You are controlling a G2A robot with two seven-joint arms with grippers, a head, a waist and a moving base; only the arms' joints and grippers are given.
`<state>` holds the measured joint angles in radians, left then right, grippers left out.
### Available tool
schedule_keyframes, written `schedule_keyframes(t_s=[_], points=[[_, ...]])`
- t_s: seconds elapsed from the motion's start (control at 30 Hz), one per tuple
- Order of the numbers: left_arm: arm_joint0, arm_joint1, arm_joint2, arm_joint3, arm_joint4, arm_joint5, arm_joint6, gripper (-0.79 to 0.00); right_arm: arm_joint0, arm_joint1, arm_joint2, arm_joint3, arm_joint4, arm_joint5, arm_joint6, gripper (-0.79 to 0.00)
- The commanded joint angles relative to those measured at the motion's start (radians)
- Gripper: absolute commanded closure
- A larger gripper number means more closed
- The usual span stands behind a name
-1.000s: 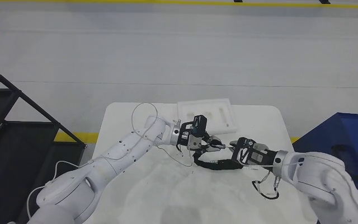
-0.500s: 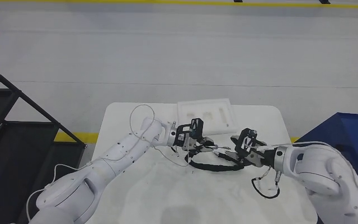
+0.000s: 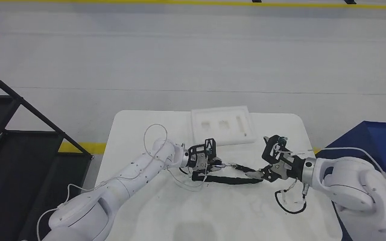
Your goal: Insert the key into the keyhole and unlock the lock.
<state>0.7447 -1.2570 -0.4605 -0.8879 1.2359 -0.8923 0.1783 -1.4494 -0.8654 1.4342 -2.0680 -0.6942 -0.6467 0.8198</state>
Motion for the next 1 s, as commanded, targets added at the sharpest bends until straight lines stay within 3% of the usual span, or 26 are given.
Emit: schedule_keyframes(t_s=[0.0,0.2,0.4,0.63,0.97], points=[[-0.008,-0.008,0.000,0.013,-0.002,-0.004,0.000,-0.785,0.003,-0.001,-0.006,0.014,0.000,-0.010,-0.023,-0.785],[-0.048,-0.008,-0.031,0.034,0.009,-0.061,0.061,-0.785,0.051,-0.007,-0.053,0.106,0.041,-0.059,-0.091,-0.785],[-0.103,0.033,-0.095,0.013,0.039,-0.120,0.144,-0.785,0.175,-0.017,-0.125,0.241,0.123,-0.179,-0.140,-0.785],[-0.204,0.128,-0.072,-0.061,0.004,-0.120,0.151,-0.785,0.376,-0.029,-0.203,0.377,0.149,-0.312,-0.123,-0.785],[-0.370,0.271,0.098,-0.164,-0.284,-0.120,0.073,-0.785,0.601,-0.035,-0.286,0.508,0.225,-0.366,-0.071,-0.785]])
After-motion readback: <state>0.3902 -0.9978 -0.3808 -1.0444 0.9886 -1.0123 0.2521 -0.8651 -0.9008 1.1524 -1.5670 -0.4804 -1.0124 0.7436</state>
